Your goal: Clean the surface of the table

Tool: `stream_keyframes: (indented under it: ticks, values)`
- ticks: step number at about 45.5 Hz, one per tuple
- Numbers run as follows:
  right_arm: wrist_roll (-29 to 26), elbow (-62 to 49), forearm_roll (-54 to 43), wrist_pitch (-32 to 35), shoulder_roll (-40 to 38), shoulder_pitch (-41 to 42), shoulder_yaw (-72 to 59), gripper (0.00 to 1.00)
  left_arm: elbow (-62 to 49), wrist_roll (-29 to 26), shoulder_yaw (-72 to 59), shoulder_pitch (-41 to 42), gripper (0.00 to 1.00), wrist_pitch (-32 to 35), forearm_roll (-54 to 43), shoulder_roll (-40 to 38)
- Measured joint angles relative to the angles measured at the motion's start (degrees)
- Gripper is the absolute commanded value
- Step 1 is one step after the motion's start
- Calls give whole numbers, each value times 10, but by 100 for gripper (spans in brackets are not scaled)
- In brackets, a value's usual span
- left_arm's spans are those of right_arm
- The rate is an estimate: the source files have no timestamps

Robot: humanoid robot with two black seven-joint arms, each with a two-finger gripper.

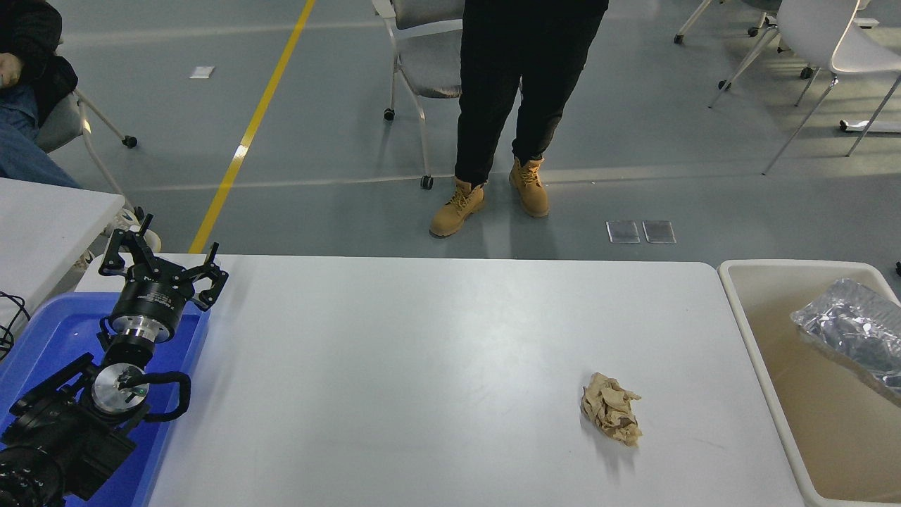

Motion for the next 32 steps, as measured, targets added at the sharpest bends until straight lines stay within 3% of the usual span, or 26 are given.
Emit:
stream_keyframes:
  ticks: [32]
  values:
    - [-6, -20, 18, -33, 53, -32, 90, 0, 0, 0, 0, 0, 100, 0, 0, 0]
